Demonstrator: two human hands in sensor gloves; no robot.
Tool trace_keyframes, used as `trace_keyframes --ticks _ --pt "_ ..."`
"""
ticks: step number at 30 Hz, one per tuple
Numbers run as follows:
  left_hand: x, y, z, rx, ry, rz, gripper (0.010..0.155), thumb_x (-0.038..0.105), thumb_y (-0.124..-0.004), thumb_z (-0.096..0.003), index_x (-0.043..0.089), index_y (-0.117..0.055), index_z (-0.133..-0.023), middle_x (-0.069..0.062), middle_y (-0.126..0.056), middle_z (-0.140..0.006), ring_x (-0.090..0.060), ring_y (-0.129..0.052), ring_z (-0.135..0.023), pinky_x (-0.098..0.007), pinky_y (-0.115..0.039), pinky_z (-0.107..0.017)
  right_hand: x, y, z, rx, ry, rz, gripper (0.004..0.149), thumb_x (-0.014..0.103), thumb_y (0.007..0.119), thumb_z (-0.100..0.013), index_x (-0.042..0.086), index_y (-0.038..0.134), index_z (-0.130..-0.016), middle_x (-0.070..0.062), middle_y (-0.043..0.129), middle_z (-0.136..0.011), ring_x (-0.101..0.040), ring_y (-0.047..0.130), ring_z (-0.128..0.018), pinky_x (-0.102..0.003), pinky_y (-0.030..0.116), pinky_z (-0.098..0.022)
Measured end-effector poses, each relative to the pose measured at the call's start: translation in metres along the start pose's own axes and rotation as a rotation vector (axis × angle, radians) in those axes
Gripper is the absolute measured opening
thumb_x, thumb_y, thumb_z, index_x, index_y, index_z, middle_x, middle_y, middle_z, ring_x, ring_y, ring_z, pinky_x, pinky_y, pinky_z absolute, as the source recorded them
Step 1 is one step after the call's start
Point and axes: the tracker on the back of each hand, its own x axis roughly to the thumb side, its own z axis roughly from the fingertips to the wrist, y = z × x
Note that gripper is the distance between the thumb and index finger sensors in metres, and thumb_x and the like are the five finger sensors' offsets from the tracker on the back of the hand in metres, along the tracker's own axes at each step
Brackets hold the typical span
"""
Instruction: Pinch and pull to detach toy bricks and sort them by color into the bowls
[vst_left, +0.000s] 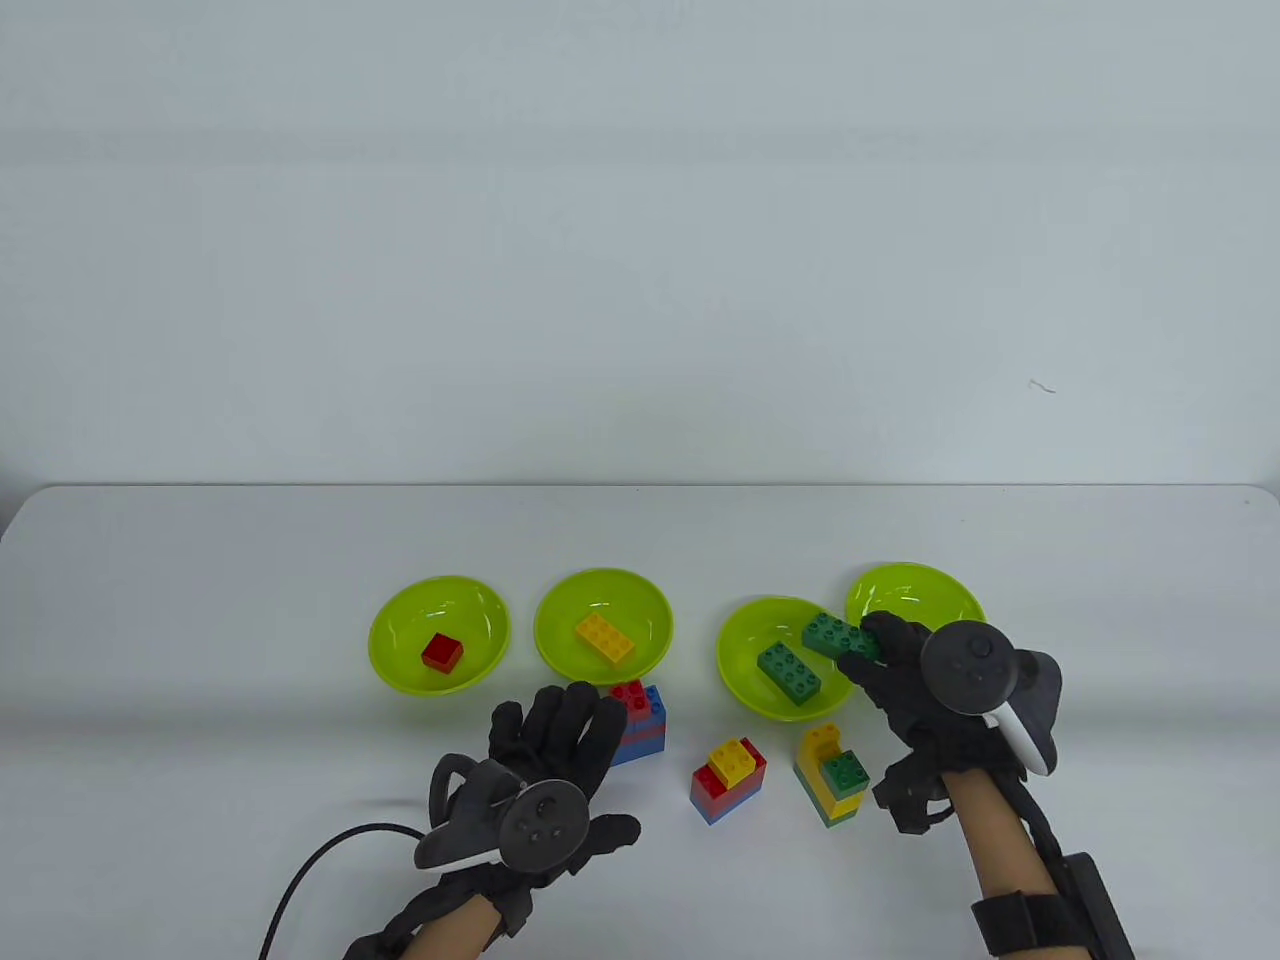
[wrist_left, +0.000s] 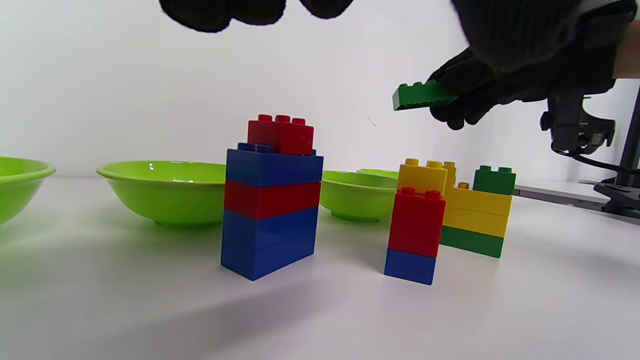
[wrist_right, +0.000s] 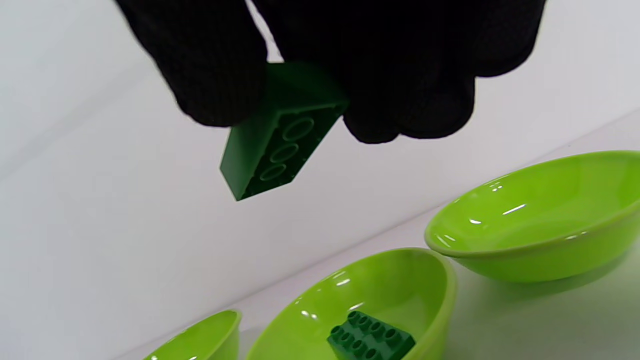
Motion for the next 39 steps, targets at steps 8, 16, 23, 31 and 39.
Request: trace_keyframes --ticks 8,16,23,31,39 --pt "0.001 0.0 -0.001 -0.006 -0.003 0.009 0.095 0.063 -0.068 -0.0493 0.008 -0.03 -0.117 -0.034 -0.037 -0.118 -0.06 -0.046 -0.108 -0.081 -0.036 -0.067 -0.013 0.017 -0.02 0.073 0.097 0.139 0.059 0.039 0.084 -0.051 0.004 0.073 -0.098 -0.022 0.086 -0.088 -0.04 0.088 -0.073 -0.056 0.065 -0.064" --pt "-0.002 0.0 -0.003 -0.016 0.003 0.024 0.094 0.063 -0.068 -0.0495 0.008 -0.031 -0.116 -0.034 -0.037 -0.118 -0.06 -0.047 -0.108 -0.081 -0.036 -0.067 -0.019 0.037 -0.028 0.109 0.133 0.176 0.059 0.039 0.084 -0.051 0.005 0.073 -0.097 -0.022 0.086 -0.088 -0.04 0.088 -0.073 -0.056 0.065 -0.064" --pt "-0.003 0.0 -0.002 -0.027 0.005 0.024 0.094 0.063 -0.068 -0.0493 0.008 -0.031 -0.116 -0.034 -0.037 -0.118 -0.06 -0.047 -0.108 -0.081 -0.036 -0.067 -0.016 0.029 -0.018 0.048 0.08 0.124 0.069 0.042 0.081 -0.052 0.004 0.062 -0.106 -0.026 0.072 -0.103 -0.049 0.076 -0.089 -0.062 0.055 -0.069" --pt "-0.006 0.001 -0.001 -0.023 0.015 0.027 0.094 0.063 -0.068 -0.0494 0.008 -0.031 -0.116 -0.034 -0.037 -0.118 -0.06 -0.047 -0.108 -0.081 -0.036 -0.067 0.018 -0.01 0.04 0.105 -0.145 0.056 0.082 0.048 0.078 -0.054 0.004 0.044 -0.115 -0.03 0.048 -0.117 -0.062 0.05 -0.102 -0.07 0.039 -0.072" --pt "-0.01 -0.001 -0.002 -0.035 0.024 0.033 0.094 0.062 -0.068 -0.0495 0.007 -0.031 -0.116 -0.034 -0.037 -0.118 -0.06 -0.047 -0.108 -0.081 -0.037 -0.067 0.031 0.002 0.093 0.169 -0.266 0.147 0.088 0.056 0.074 -0.055 0.012 0.031 -0.119 -0.028 0.031 -0.123 -0.065 0.031 -0.106 -0.075 0.029 -0.071"
